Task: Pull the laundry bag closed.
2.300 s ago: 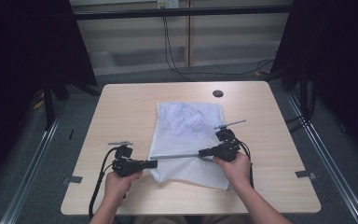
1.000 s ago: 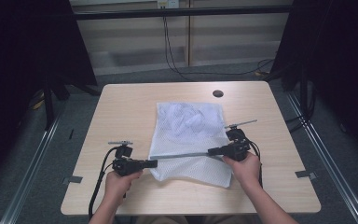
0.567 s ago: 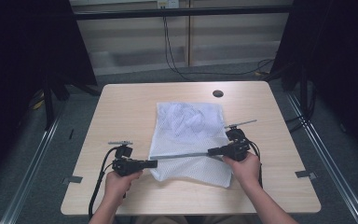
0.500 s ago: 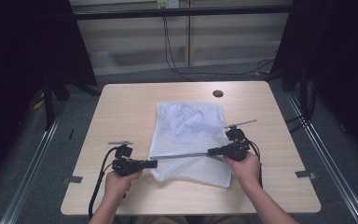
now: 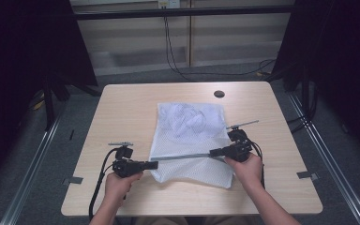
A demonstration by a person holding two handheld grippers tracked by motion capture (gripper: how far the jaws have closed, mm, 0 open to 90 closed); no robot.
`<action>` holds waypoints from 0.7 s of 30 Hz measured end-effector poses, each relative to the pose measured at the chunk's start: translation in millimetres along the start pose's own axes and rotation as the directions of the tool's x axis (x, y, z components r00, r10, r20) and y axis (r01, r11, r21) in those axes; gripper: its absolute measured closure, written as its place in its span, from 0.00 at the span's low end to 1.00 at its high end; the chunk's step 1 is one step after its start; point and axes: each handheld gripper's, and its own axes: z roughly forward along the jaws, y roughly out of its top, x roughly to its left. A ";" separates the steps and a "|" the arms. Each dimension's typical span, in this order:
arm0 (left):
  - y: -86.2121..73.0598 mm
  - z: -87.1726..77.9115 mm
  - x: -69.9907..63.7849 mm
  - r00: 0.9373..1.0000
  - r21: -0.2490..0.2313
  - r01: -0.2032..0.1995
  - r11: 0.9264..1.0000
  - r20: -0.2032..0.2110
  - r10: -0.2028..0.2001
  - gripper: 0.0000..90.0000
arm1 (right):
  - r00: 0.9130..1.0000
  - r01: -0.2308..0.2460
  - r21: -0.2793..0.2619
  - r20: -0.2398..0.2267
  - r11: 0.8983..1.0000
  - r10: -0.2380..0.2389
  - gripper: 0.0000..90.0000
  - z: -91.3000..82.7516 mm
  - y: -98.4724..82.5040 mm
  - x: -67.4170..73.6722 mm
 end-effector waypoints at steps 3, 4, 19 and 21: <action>-0.4 -0.8 -0.5 1.000 -0.003 0.009 1.000 -0.007 -0.009 0.97 | 1.000 0.001 0.005 0.010 1.000 -0.001 0.96 -0.6 -0.1 -0.1; -0.3 -1.6 0.3 1.000 -0.002 0.006 1.000 -0.005 -0.006 0.97 | 1.000 -0.006 0.007 0.011 1.000 0.006 0.96 -0.9 -0.4 -0.4; -0.2 -1.6 0.8 1.000 0.002 0.004 1.000 -0.003 -0.004 0.97 | 1.000 -0.006 -0.002 0.019 1.000 0.006 0.96 -5.1 -3.4 -4.8; -0.3 -1.9 0.8 1.000 -0.004 0.007 1.000 -0.009 -0.007 0.97 | 1.000 -0.009 -0.002 0.020 1.000 0.009 0.96 -6.3 -4.1 -6.0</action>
